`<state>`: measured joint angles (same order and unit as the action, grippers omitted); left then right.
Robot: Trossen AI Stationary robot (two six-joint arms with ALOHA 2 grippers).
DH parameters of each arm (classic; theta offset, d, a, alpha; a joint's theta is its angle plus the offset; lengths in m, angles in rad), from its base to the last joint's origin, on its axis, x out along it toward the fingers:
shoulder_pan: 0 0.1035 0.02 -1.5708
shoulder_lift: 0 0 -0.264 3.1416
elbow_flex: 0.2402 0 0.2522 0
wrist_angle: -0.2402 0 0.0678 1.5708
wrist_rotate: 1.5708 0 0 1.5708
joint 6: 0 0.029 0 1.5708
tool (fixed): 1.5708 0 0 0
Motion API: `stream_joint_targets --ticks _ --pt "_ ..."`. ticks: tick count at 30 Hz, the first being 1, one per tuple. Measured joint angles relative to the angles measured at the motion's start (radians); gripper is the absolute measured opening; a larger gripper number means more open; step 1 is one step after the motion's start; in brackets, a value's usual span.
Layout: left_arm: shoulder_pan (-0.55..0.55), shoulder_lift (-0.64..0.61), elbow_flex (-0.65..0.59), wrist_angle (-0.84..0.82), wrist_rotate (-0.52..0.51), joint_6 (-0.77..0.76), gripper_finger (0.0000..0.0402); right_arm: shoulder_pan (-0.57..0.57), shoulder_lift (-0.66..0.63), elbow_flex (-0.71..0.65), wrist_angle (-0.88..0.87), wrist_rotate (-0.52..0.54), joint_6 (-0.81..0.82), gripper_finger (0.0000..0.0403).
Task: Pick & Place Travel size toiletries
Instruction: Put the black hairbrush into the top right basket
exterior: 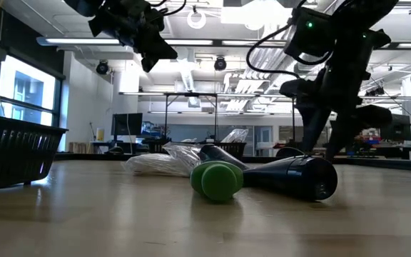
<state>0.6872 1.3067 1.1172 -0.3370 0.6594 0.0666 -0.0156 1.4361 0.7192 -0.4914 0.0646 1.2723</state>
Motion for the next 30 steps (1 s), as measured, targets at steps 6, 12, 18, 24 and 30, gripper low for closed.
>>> stream_joint_targets --ticks 6,12,18,24,30 --pt "0.000 0.000 0.000 0.000 -0.002 0.000 0.0028 0.001 0.000 -0.083 0.124 -0.087 -0.048 0.0216" --pt "0.000 0.000 0.000 -0.002 -0.021 0.000 0.0028 0.002 -0.003 -0.223 0.465 -0.109 -0.041 0.0191" --pt "0.000 0.000 0.000 -0.002 -0.023 0.000 0.0028 0.001 -0.002 -0.331 0.701 -0.165 -0.045 0.0175" --pt "0.000 0.000 0.000 -0.002 -0.023 -0.001 0.0028 0.002 -0.001 -0.362 0.774 -0.183 -0.049 0.0174" --pt "0.000 0.000 0.000 -0.002 -0.023 -0.008 0.0028 0.004 0.002 -0.363 0.796 -0.142 -0.035 0.0174"
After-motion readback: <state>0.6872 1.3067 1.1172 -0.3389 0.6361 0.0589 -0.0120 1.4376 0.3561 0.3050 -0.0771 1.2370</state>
